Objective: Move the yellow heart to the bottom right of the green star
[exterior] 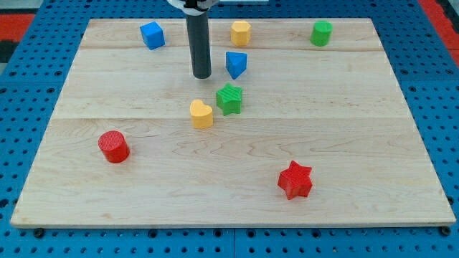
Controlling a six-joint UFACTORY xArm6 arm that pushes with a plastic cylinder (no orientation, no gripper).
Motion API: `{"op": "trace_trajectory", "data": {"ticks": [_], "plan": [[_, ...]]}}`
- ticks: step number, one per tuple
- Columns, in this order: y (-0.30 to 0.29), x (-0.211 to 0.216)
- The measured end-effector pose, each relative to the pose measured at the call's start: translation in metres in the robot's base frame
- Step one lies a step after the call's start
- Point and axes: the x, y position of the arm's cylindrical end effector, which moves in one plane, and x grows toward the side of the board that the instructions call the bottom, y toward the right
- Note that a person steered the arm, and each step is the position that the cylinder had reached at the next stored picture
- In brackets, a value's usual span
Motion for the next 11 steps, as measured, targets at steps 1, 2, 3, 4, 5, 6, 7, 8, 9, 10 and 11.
{"op": "trace_trajectory", "data": {"ticks": [1,2,3,4,5,6,7,8,9,10,11], "plan": [[-0.016,0.036],[-0.017,0.057],[-0.016,0.074],[0.000,0.098],[0.009,0.110],[-0.005,0.118],[-0.002,0.135],[0.024,0.138],[0.045,0.137],[0.036,0.148],[0.002,0.184]]}}
